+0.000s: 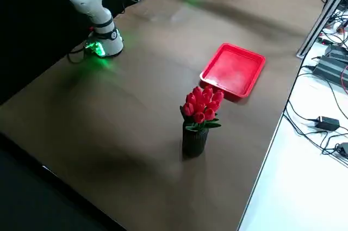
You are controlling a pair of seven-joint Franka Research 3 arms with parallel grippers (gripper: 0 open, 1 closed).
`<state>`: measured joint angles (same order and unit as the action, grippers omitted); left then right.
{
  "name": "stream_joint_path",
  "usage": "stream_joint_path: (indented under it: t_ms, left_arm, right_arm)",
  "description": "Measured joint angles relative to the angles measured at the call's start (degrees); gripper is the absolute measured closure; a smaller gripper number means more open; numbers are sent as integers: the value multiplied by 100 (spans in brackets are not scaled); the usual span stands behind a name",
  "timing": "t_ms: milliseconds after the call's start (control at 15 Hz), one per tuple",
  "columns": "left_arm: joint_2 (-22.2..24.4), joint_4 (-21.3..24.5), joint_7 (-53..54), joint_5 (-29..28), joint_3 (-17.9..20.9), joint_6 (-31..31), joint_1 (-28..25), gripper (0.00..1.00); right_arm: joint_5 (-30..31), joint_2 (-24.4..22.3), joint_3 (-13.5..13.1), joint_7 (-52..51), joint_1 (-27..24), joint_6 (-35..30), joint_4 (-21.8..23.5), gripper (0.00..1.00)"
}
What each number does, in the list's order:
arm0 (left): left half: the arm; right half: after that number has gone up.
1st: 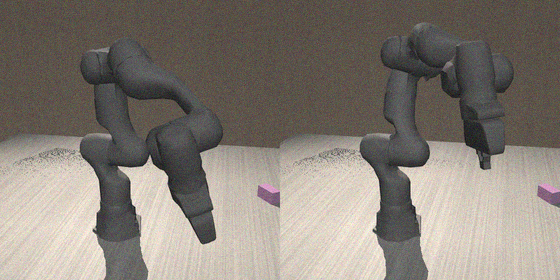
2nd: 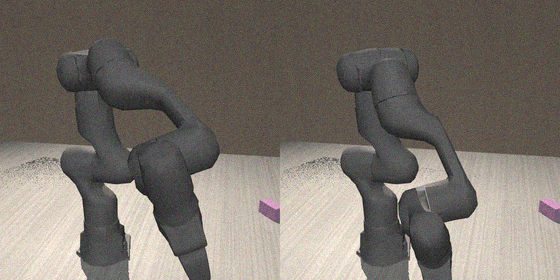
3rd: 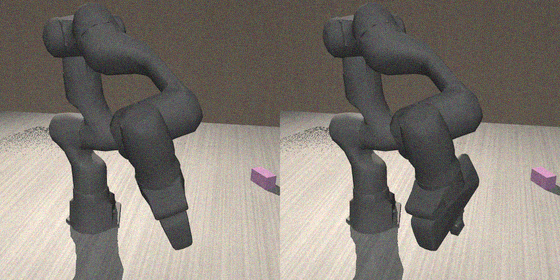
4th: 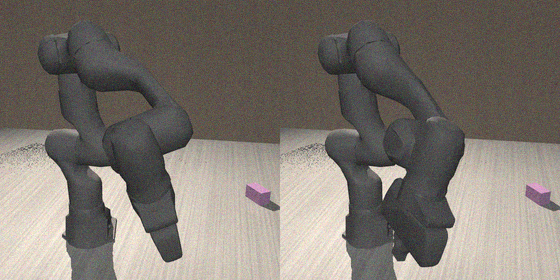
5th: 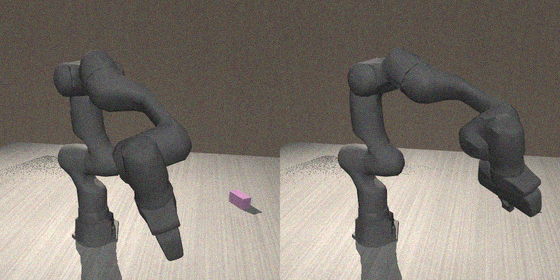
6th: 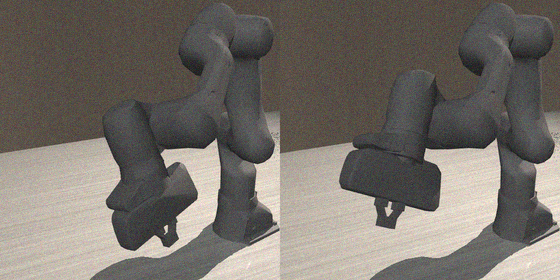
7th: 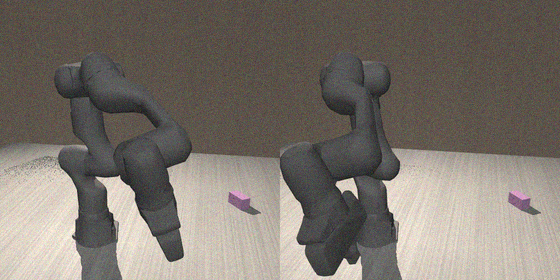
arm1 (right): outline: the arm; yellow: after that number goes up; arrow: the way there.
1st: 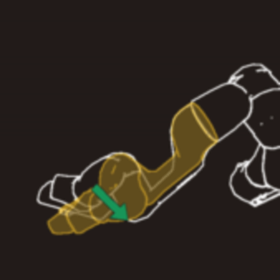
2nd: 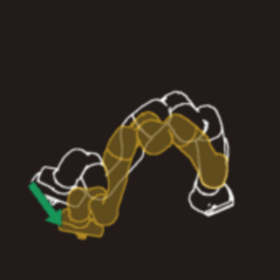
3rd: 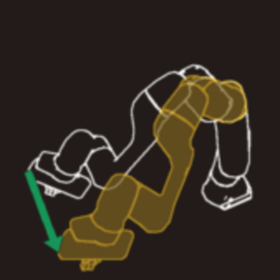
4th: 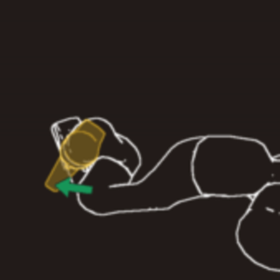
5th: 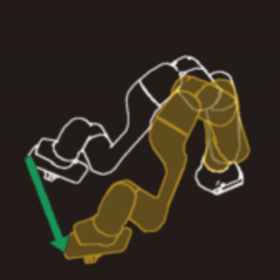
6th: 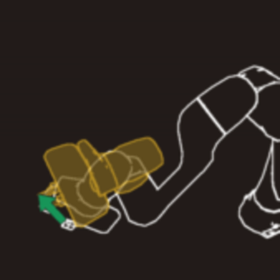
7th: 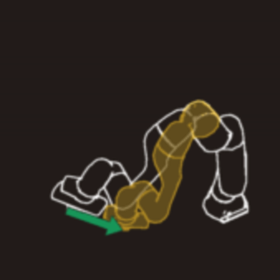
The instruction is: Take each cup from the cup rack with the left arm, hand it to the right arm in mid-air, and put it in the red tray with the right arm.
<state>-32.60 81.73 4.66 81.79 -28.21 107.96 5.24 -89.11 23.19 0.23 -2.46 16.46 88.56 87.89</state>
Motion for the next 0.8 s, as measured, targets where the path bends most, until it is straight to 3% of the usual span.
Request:
stream_joint_path:
  t_ms: [133, 267, 600, 800]
  left_arm:
    - [0, -6, 2, 0, 0, 0, 0, 25]
    - [0, -27, 31, -1, -3, 5, 1, 18]
    - [1, -43, 33, -35, 8, 101, -7, 16]
    - [7, -69, 24, -330, 35, 192, -96, 16]
  right_arm:
    - [-9, 0, 0, 1, 0, 3, -2, 84]
    - [-45, 1, -6, 25, -1, 23, -2, 87]
    - [-40, 5, -59, 30, -31, 72, 6, 89]
    - [589, 29, -100, 30, -106, 414, 24, 89]
